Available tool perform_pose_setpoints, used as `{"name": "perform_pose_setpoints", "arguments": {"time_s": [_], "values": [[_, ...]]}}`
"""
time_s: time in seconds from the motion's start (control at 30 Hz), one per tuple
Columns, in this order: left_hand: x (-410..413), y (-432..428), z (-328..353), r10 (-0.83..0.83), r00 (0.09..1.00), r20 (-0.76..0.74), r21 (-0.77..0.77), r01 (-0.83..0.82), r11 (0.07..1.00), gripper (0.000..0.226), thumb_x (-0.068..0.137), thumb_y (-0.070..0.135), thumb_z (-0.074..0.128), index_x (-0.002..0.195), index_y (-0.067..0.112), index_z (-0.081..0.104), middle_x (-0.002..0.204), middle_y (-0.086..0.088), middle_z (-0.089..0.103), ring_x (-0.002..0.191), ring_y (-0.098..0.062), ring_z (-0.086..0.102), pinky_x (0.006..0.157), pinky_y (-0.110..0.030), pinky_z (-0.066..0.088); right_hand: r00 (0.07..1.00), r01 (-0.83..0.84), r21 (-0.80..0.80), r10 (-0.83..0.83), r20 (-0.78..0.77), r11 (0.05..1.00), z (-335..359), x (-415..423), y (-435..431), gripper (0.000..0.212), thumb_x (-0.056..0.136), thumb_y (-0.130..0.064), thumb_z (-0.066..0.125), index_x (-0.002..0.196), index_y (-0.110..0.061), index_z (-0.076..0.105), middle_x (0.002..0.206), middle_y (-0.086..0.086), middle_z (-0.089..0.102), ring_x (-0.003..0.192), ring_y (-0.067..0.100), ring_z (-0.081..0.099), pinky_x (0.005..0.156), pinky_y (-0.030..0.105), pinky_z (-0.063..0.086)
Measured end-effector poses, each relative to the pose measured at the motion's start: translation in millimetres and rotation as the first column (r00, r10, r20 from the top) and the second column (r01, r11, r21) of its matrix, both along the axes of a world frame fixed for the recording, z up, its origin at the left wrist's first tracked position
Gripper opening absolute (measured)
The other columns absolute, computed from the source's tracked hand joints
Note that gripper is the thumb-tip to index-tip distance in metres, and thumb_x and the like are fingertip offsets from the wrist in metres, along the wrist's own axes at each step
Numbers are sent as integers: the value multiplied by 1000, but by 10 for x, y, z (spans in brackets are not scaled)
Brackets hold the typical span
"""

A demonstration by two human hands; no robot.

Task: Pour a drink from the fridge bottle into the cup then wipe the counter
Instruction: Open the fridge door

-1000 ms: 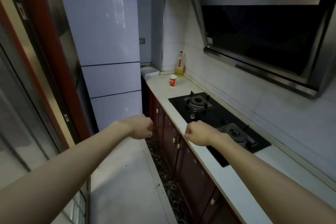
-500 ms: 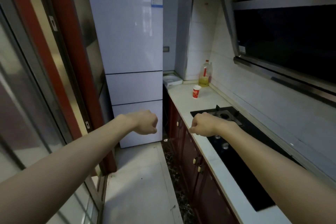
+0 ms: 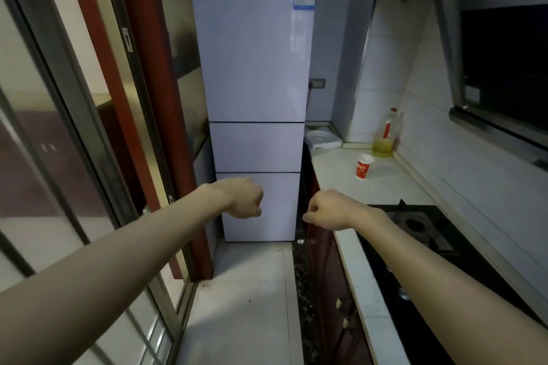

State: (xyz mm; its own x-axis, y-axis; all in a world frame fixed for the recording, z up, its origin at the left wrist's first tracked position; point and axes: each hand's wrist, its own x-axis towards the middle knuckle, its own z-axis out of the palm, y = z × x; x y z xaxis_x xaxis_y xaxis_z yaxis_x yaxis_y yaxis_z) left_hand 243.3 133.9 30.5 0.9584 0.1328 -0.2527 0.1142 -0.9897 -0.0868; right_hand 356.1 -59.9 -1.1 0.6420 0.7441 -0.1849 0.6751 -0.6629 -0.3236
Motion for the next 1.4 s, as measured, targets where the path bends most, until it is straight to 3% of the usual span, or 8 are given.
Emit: {"name": "perform_pose_setpoints", "arguments": {"time_s": [0.13,0.27,0.4,0.57,0.67,0.97,1.2,1.4], "values": [[226,149,-69,19,999,28,-18,-18,1000,36,96,37,50,99,6,69,103,-10,69,91,-27,66,84,-44,57,1000,6,2,-6,-9,1000,-94,290,153,40,91,-34,56,71,1,56,72,14,59,63,25,51,60,32,37],[452,361,-179,21,1000,21,-50,-19,999,37,96,37,50,100,5,68,102,-11,70,91,-28,67,83,-45,57,1000,-17,-22,16,-25,1000,-129,498,441,34,92,-32,55,69,-6,53,70,9,52,62,23,46,59,32,36],[720,715,-283,23,999,39,-89,-20,996,37,96,37,49,100,5,68,101,-12,71,92,-28,68,82,-45,57,999,-50,-62,50,-6,997,-149,784,861,44,90,-34,56,84,9,63,82,17,67,69,29,59,63,39,49],[1116,1370,-300,45,999,19,-99,-43,994,39,97,37,48,104,5,68,105,-12,71,94,-27,68,84,-43,56,996,-87,-73,89,26,994,-82,1211,1494,47,90,-38,55,99,7,66,101,22,69,90,40,65,77,48,54],[1361,1743,-254,51,998,30,-101,-47,994,39,97,37,48,105,5,68,106,-11,70,94,-26,67,85,-43,56,996,-76,-55,78,47,996,-10,1490,1857,45,90,-37,55,97,7,66,100,22,69,80,38,65,70,45,54],[1890,2468,-415,78,997,-27,-124,-81,989,39,97,32,47,104,1,68,104,-14,70,93,-30,67,80,-41,56,999,-34,-15,35,31,999,-89,2159,2640,42,89,-34,54,102,5,66,105,19,70,96,38,65,83,49,56],[2330,2932,-442,146,989,-31,-126,-148,981,35,97,28,47,92,-2,64,80,-11,61,67,-24,55,68,-38,50,996,-84,-42,83,-25,996,-268,2718,3115,42,93,-34,53,104,4,67,104,17,69,95,33,66,79,41,55],[2878,3227,-368,207,976,-62,-91,-212,973,34,98,32,46,102,3,64,95,-10,64,86,-29,64,76,-39,52,988,-147,-4,146,-46,989,-232,3370,3482,42,93,-31,54,105,7,66,107,20,69,97,35,66,83,45,54]]}}
